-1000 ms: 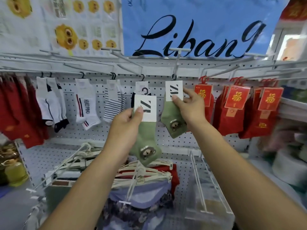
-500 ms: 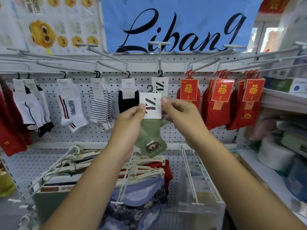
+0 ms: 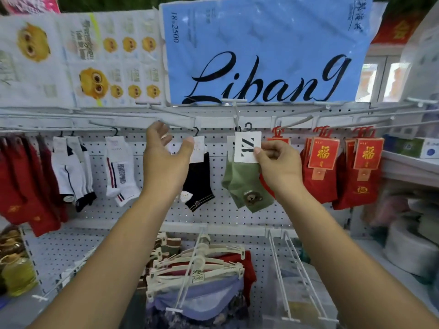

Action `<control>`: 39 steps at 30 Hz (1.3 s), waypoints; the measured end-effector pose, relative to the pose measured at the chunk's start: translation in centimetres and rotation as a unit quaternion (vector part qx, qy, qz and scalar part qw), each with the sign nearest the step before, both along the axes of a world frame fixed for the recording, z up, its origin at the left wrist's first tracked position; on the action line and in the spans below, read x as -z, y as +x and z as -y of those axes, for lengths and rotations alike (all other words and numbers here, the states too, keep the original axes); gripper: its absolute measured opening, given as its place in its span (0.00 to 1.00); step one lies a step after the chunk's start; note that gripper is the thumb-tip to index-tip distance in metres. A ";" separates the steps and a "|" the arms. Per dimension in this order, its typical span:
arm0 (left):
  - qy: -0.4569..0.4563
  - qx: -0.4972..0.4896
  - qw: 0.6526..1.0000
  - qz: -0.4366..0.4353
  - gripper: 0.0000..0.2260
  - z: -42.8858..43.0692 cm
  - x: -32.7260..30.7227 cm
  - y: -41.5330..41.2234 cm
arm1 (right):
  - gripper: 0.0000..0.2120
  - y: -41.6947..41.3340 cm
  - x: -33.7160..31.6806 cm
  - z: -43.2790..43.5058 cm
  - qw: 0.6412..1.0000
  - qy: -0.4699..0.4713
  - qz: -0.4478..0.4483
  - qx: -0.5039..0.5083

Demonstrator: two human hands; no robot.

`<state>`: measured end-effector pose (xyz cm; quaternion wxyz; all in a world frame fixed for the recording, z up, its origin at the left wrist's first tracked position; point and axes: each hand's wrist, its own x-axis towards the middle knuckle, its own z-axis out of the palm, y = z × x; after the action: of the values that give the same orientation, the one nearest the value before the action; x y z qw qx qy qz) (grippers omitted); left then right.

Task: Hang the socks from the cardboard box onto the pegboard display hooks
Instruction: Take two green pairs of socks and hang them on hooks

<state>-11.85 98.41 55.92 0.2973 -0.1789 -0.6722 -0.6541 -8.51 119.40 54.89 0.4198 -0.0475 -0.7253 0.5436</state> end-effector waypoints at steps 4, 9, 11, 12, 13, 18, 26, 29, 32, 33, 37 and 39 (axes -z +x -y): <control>-0.017 0.016 0.999 -0.025 0.14 0.6 -1.0 -0.6 | 0.03 -1.6 -0.5 -0.4 0.999 0.042 -0.013 0.007; -0.041 0.010 0.998 -0.043 0.11 0.7 -0.8 -1.0 | 0.06 -2.8 -0.2 -0.3 0.997 0.068 0.034 -0.014; -0.057 0.003 0.997 -0.050 0.13 0.8 -0.6 -0.9 | 0.07 -3.0 0.0 -0.5 0.996 0.078 0.036 -0.008; -0.065 0.000 0.997 -0.053 0.14 0.9 -0.5 -0.9 | 0.07 -3.1 0.0 -0.6 0.996 0.082 0.035 -0.005; -0.072 -0.002 0.996 -0.054 0.15 1.0 -0.4 -0.8 | 0.06 -3.2 0.0 -0.7 0.996 0.085 0.036 -0.004; -0.101 -0.007 0.993 -0.052 0.19 1.1 -0.3 -0.4 | 0.06 -3.9 -0.4 -0.9 0.993 0.100 0.060 -0.005; -0.231 -0.010 0.973 -0.002 0.32 3.1 0.1 1.6 | 0.13 -2.1 0.0 -1.0 0.991 0.109 0.077 -0.011; -0.280 -0.078 0.957 -0.014 0.30 4.3 2.5 3.7 | 0.16 0.1 1.3 -0.7 0.986 0.163 0.030 0.028; -0.317 -0.103 0.943 -0.019 0.28 5.5 5.5 5.9 | 0.15 2.7 3.1 0.0 0.979 0.201 -0.025 -0.005; -0.325 -0.106 0.940 -0.015 0.28 5.8 6.5 6.7 | 0.16 3.5 3.8 0.3 0.976 0.214 -0.026 -0.024; -0.348 -0.134 0.928 0.010 0.26 7.2 10.6 9.9 | 0.17 6.0 7.1 2.7 0.956 0.263 0.003 -0.127; -0.349 -0.148 0.924 0.041 0.26 7.9 12.8 11.4 | 0.17 7.0 9.0 4.6 0.941 0.289 0.020 -0.176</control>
<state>-0.44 90.47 43.13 0.2814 -0.1431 -0.8884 -0.3333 -1.53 114.78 45.93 0.2979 0.1937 -0.8565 0.3745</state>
